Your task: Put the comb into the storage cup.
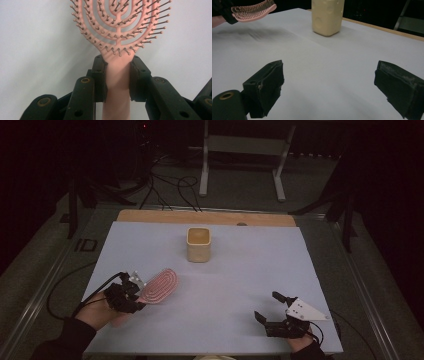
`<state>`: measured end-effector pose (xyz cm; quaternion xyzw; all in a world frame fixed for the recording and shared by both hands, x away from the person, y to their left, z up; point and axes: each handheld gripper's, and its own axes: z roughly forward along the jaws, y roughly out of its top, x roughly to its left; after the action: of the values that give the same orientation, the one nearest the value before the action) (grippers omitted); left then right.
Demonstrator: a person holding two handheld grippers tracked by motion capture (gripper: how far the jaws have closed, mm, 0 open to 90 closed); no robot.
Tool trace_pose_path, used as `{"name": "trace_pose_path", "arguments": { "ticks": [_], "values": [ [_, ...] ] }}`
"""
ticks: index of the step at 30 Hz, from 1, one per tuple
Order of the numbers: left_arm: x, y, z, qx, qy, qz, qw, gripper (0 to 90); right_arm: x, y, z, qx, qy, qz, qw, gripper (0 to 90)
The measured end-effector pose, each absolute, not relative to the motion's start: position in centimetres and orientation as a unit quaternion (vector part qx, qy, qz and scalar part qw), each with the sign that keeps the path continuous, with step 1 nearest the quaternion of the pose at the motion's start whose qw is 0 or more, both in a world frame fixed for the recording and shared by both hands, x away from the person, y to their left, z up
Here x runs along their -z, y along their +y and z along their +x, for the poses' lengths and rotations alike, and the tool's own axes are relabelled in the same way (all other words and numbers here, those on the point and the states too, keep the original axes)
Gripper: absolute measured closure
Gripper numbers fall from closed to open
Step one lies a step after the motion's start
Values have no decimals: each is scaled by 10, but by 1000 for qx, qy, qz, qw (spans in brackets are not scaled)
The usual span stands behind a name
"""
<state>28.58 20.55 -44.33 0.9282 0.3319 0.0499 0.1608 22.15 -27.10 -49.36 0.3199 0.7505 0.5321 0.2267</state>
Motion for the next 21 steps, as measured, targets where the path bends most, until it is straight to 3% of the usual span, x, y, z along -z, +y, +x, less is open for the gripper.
{"name": "trace_pose_path", "arguments": {
  "ticks": [21],
  "values": [
    [436,153,293,-75,299,919,247,711,494,-272,221,-532,751,320,226,86]
  ]
}}
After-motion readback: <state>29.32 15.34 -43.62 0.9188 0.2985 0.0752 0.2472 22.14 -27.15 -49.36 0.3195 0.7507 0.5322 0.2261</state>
